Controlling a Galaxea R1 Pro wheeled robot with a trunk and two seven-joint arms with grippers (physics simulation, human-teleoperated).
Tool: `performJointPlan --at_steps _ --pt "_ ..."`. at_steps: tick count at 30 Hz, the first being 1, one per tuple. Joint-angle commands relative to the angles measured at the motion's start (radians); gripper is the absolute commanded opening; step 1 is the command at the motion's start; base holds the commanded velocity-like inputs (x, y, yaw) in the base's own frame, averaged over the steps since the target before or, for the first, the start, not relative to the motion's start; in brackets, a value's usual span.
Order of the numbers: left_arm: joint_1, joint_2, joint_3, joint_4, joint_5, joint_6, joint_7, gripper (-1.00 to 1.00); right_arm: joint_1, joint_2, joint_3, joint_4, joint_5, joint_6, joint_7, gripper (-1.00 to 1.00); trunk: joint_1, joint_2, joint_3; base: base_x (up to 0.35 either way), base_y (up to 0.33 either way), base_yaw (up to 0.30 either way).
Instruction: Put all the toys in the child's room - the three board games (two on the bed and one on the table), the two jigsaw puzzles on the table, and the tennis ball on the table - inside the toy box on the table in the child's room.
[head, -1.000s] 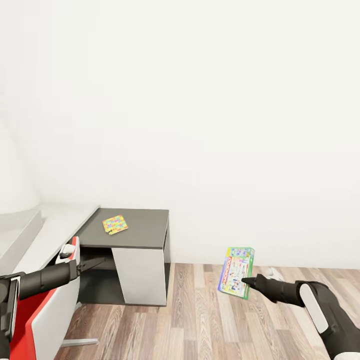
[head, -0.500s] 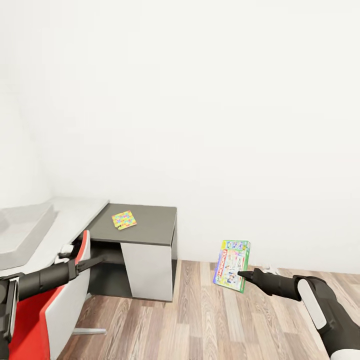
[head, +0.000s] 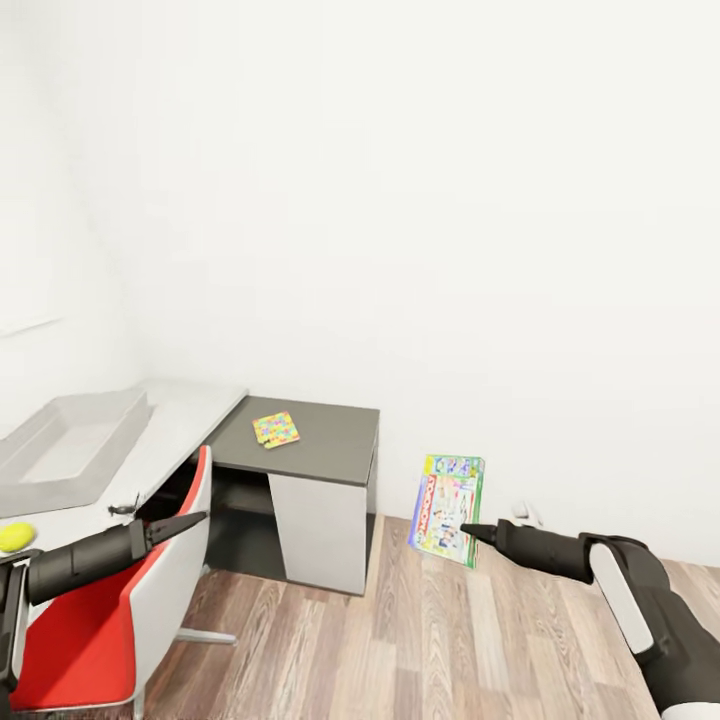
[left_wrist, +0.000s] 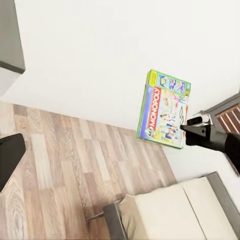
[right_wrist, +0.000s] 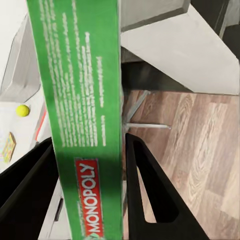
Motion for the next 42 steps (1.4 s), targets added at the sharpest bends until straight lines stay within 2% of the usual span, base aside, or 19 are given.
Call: performJointPlan --at_steps 1,3,4,5,6,7,11,12,15,18,22,31,42 --pt "-0.001 0.001 0.003 -0.001 -0.01 0.01 -0.009 1.0 -0.003 0.002 -0.002 -0.007 0.015 0.004 0.006 -1.0 0.001 -0.002 -0.003 0.0 0.0 0.238" --pt "-0.001 0.002 0.009 -0.001 -0.01 0.01 -0.009 1.0 -0.02 0.006 -0.002 -0.02 0.016 0.015 0.002 -1.0 0.001 -0.002 -0.005 0.0 0.0 0.241" --pt "-0.001 0.003 0.012 -0.001 -0.009 0.01 -0.009 1.0 -0.047 0.008 -0.002 -0.025 0.016 0.016 -0.001 -1.0 0.001 -0.002 -0.006 0.0 0.0 0.243" --pt "-0.001 0.004 0.014 -0.001 -0.009 0.01 -0.009 1.0 -0.087 0.011 -0.001 -0.025 0.016 0.016 -0.002 -1.0 0.001 -0.002 -0.007 0.0 0.0 0.243" --pt "-0.001 0.005 0.016 -0.001 -0.009 0.01 -0.009 1.0 -0.158 0.013 0.011 -0.005 0.016 0.016 -0.004 -1.0 0.001 -0.002 -0.008 0.0 0.0 0.242" --pt "-0.001 0.005 0.016 -0.001 -0.009 0.01 -0.009 1.0 -0.182 0.014 0.018 0.011 0.016 0.016 -0.005 -1.0 0.001 -0.002 -0.009 0.0 0.0 0.242" --pt "0.0 0.007 0.017 -0.001 -0.009 0.01 -0.009 1.0 -0.374 0.027 0.098 0.211 0.018 0.016 -0.014 -1.0 0.001 -0.002 -0.014 0.0 0.0 0.241" --pt "0.0 0.007 0.017 -0.001 -0.009 0.01 -0.009 1.0 -0.395 0.031 0.109 0.24 0.018 0.016 -0.018 -1.0 0.001 -0.002 -0.015 0.0 0.0 0.241" --pt "0.0 0.007 0.017 -0.001 -0.009 0.01 -0.009 1.0 -0.495 0.062 0.152 0.375 0.02 0.016 -0.058 -1.0 0.001 -0.002 -0.018 0.0 0.0 0.231" --pt "0.0 0.007 0.018 -0.001 -0.009 0.01 -0.009 1.0 -0.529 0.075 0.162 0.411 0.02 0.016 -0.083 -1.0 0.001 -0.002 -0.021 0.0 0.0 0.16" --pt "0.001 0.007 0.018 0.0 -0.009 0.01 -0.009 1.0 -0.543 0.081 0.171 0.426 0.022 0.016 -0.097 -1.0 0.001 -0.002 -0.022 0.0 0.0 0.037" --pt "0.002 0.007 0.018 -0.001 -0.009 0.01 -0.009 1.0 -0.541 0.076 0.171 0.425 0.021 0.016 -0.096 -1.0 0.001 -0.002 -0.022 0.004 0.0 0.01" --pt "0.002 0.007 0.034 0.001 -0.009 0.01 -0.009 1.0 -0.537 0.081 0.176 0.424 0.024 0.016 -0.096 -1.0 0.001 -0.002 -0.017 0.243 -0.047 0.233"
